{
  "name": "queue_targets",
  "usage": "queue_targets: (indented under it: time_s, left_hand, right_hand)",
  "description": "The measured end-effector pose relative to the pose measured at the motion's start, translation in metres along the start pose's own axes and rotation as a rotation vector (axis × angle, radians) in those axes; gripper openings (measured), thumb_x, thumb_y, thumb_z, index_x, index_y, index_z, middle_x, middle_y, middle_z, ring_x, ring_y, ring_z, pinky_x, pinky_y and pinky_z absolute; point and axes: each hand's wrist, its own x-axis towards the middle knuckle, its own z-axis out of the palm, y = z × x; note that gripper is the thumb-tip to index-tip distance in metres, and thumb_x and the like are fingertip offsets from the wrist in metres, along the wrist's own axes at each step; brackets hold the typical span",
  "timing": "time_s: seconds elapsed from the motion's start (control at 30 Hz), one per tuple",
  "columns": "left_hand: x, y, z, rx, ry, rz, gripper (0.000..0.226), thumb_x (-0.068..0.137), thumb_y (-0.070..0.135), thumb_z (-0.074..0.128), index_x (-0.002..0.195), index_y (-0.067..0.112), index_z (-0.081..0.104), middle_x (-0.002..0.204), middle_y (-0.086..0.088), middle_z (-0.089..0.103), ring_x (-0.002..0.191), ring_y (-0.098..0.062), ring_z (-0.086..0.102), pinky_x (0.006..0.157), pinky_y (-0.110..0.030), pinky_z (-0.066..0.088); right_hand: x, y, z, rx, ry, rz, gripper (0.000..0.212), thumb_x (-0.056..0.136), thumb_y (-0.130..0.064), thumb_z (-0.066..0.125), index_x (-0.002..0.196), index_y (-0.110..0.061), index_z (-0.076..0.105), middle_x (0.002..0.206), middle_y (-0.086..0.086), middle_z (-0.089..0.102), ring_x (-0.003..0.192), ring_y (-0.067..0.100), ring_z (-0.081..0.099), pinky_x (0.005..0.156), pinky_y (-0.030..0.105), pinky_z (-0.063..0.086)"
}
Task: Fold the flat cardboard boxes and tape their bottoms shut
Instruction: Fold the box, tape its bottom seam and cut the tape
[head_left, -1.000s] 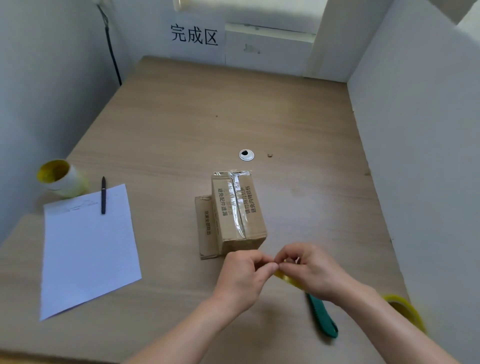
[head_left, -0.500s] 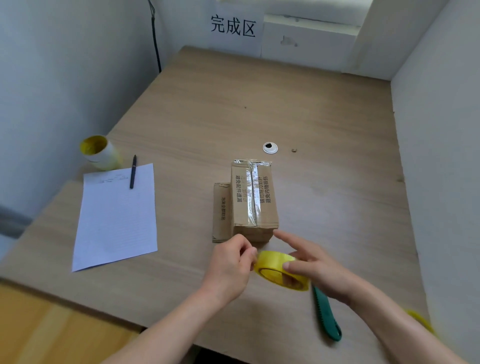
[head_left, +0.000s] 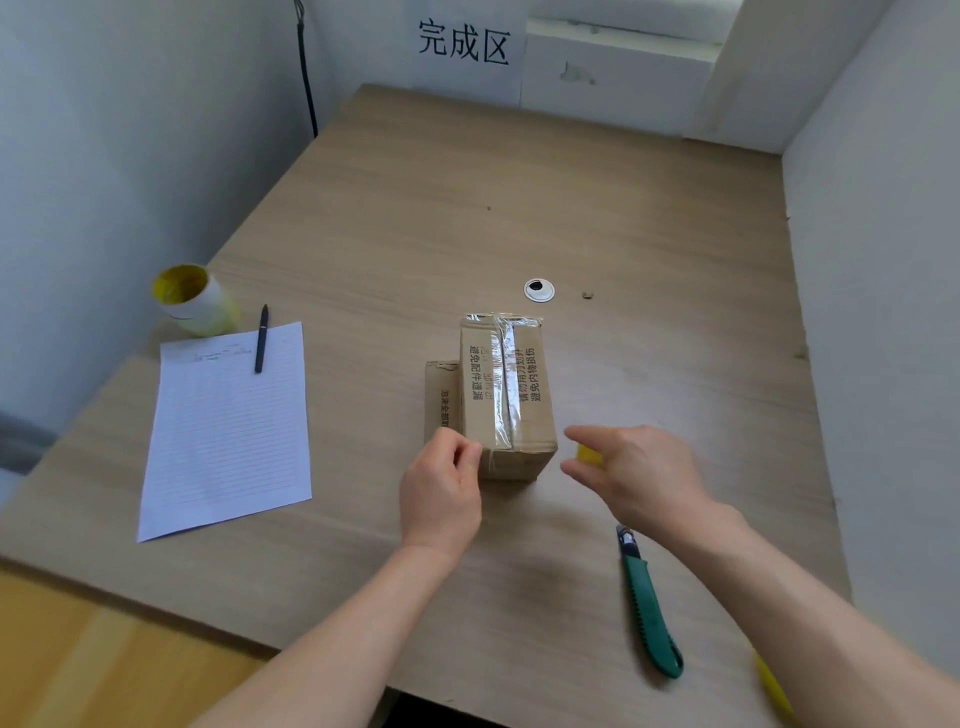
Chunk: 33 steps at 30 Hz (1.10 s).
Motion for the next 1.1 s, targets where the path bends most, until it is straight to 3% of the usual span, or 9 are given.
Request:
queue_targets:
  time_s: [0.37,0.47,0.6,0.67,0.73,0.8,0.87,0.97,1.1]
  left_hand:
    - [0.015,-0.017,0.009,0.025,0.041,-0.011,0.023,0.095,0.018,0.062,0.076,0.017,0.050,0.065,0.007,0.052,0.065,-0.024,0.049,0.061,-0.032,0.034]
    - [0.020,-0.021,0.006,0.008,0.031,-0.034,0.025,0.095,0.020,0.063,0.073,0.017,0.051,0.064,0.005,0.055,0.065,-0.025,0.052,0.061,-0.034,0.039]
    - [0.033,-0.022,0.008,-0.215,-0.064,-0.358,0.028,0.082,0.040,0.065,0.068,0.017,0.060,0.064,0.001,0.065,0.073,-0.029,0.066,0.075,-0.044,0.055]
    - [0.040,-0.022,0.007,-0.264,-0.028,-0.485,0.033,0.083,0.049,0.058,0.084,0.017,0.064,0.082,-0.002,0.069,0.089,-0.032,0.067,0.085,-0.050,0.054]
    - [0.043,-0.025,0.002,-0.043,-0.016,-0.285,0.052,0.089,0.057,0.052,0.118,0.015,0.059,0.120,-0.007,0.063,0.118,-0.030,0.056,0.102,-0.043,0.045]
    - [0.044,-0.028,0.000,0.290,-0.113,0.288,0.074,0.084,0.067,0.048,0.141,0.020,0.045,0.147,-0.010,0.044,0.139,-0.032,0.037,0.108,-0.045,0.035]
    - [0.052,-0.030,0.006,0.514,-0.247,0.678,0.074,0.082,0.070,0.042,0.144,0.030,0.039,0.157,-0.008,0.034,0.144,-0.038,0.030,0.103,-0.058,0.038]
    - [0.075,-0.029,0.013,0.651,-0.323,0.866,0.065,0.083,0.064,0.036,0.138,0.029,0.041,0.152,-0.011,0.044,0.136,-0.046,0.041,0.086,-0.068,0.047]
    - [0.097,-0.035,0.011,0.702,-0.417,1.004,0.065,0.085,0.059,0.037,0.139,0.024,0.039,0.147,-0.013,0.050,0.132,-0.049,0.045,0.083,-0.061,0.052]
  right_hand:
    - [0.016,-0.007,0.023,-0.101,0.144,-0.140,0.036,0.099,-0.055,0.041,0.131,-0.039,0.047,0.099,-0.004,0.067,0.094,0.024,0.062,0.060,0.032,0.033]
    - [0.020,-0.003,0.037,-0.107,0.236,-0.218,0.034,0.095,-0.052,0.053,0.124,-0.034,0.057,0.083,-0.002,0.067,0.076,0.027,0.065,0.050,0.030,0.034]
    - [0.024,0.004,0.051,-0.095,0.384,-0.302,0.032,0.084,-0.044,0.061,0.108,-0.025,0.069,0.060,-0.002,0.059,0.048,0.029,0.057,0.037,0.027,0.034]
    - [0.026,0.005,0.053,-0.082,0.422,-0.313,0.036,0.084,-0.047,0.055,0.108,-0.025,0.069,0.061,-0.002,0.060,0.047,0.028,0.058,0.037,0.026,0.034]
    - [0.028,0.006,0.053,-0.073,0.434,-0.322,0.041,0.085,-0.050,0.047,0.109,-0.025,0.069,0.062,-0.003,0.061,0.048,0.029,0.058,0.038,0.027,0.036]
    - [0.030,0.007,0.053,-0.059,0.437,-0.334,0.043,0.085,-0.051,0.045,0.108,-0.025,0.070,0.062,-0.002,0.062,0.048,0.029,0.059,0.038,0.028,0.038]
    - [0.032,0.008,0.053,-0.048,0.448,-0.351,0.044,0.085,-0.051,0.046,0.108,-0.024,0.071,0.062,-0.002,0.062,0.049,0.029,0.059,0.037,0.028,0.039]
    - [0.033,0.010,0.054,-0.037,0.451,-0.378,0.044,0.085,-0.052,0.047,0.108,-0.023,0.071,0.064,-0.002,0.062,0.050,0.029,0.060,0.038,0.029,0.040]
    - [0.038,0.011,0.055,-0.019,0.443,-0.390,0.044,0.083,-0.054,0.049,0.108,-0.023,0.070,0.067,-0.002,0.066,0.054,0.028,0.062,0.043,0.029,0.042]
